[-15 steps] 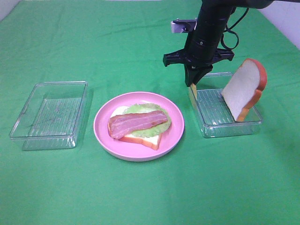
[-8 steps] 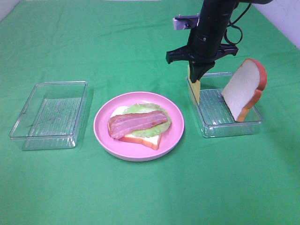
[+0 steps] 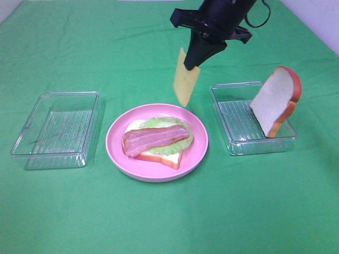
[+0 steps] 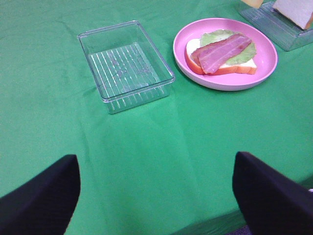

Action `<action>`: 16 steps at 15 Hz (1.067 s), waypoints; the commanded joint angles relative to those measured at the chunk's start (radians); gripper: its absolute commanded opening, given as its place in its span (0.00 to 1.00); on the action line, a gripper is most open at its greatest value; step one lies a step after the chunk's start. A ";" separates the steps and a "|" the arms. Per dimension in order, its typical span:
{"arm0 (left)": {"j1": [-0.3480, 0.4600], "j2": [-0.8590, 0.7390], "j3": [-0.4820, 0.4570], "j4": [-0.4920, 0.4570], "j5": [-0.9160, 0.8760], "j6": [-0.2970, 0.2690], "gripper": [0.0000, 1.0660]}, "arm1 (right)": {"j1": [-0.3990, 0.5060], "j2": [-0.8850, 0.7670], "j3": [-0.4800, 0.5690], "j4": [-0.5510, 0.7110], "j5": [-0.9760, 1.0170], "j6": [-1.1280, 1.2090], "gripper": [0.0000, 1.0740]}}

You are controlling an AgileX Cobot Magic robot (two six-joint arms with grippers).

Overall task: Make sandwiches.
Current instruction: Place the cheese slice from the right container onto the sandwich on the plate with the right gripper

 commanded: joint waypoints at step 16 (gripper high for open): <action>-0.002 -0.008 0.000 0.001 -0.008 0.001 0.75 | 0.080 0.156 0.222 0.104 -0.237 0.085 0.25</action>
